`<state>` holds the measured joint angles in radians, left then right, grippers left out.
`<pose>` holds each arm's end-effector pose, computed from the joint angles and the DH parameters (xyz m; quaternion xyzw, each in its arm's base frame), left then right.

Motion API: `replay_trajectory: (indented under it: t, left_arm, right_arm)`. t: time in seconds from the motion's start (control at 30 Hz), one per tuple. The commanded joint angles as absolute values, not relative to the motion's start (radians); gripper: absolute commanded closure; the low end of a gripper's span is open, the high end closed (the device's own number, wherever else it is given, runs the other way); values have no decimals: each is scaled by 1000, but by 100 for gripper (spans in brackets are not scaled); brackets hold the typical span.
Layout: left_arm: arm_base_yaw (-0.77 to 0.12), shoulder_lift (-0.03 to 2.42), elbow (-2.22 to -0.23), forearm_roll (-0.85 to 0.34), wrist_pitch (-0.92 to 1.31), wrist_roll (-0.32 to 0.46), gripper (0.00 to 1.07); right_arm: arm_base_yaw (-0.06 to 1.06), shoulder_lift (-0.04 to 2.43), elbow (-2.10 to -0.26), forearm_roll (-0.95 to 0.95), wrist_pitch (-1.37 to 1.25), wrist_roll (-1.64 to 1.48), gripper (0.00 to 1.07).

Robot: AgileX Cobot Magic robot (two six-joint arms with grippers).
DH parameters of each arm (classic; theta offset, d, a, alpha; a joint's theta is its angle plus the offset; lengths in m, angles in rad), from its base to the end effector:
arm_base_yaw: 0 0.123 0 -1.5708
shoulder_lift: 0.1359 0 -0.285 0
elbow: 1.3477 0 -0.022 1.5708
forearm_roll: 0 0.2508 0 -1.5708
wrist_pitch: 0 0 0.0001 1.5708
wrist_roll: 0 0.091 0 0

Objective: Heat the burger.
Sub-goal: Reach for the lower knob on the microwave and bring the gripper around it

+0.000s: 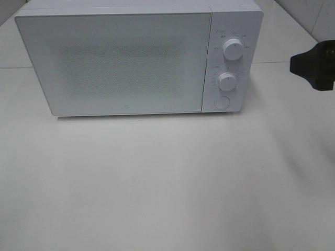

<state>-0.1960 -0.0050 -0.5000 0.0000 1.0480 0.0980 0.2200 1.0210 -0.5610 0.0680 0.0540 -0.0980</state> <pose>-0.0050 0.0010 0.2783 0.1243 0.8394 -0.0259 0.5284 0.2046 0.0461 0.2753 -0.1059 0.8341 0.0529 0.5388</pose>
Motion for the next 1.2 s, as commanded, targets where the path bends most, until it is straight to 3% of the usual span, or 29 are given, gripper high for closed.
replay_trajectory:
  t: [0.03, 0.73, 0.93, 1.2]
  left_arm:
    - [-194, -26, -497, -6, 1034, 96, 106]
    - [-194, -26, -497, -6, 1034, 96, 106]
    - [-194, -26, -497, -6, 1034, 96, 106]
    - [-194, -26, -497, -6, 1034, 96, 106]
  right_arm:
    - [221, 1100, -566, 70, -82, -102, 31]
    - [221, 1516, -566, 70, -590, -29, 31]
    - [222, 1575, -566, 70, -632, -27, 31]
    - [352, 1651, -566, 104, -737, -23, 31]
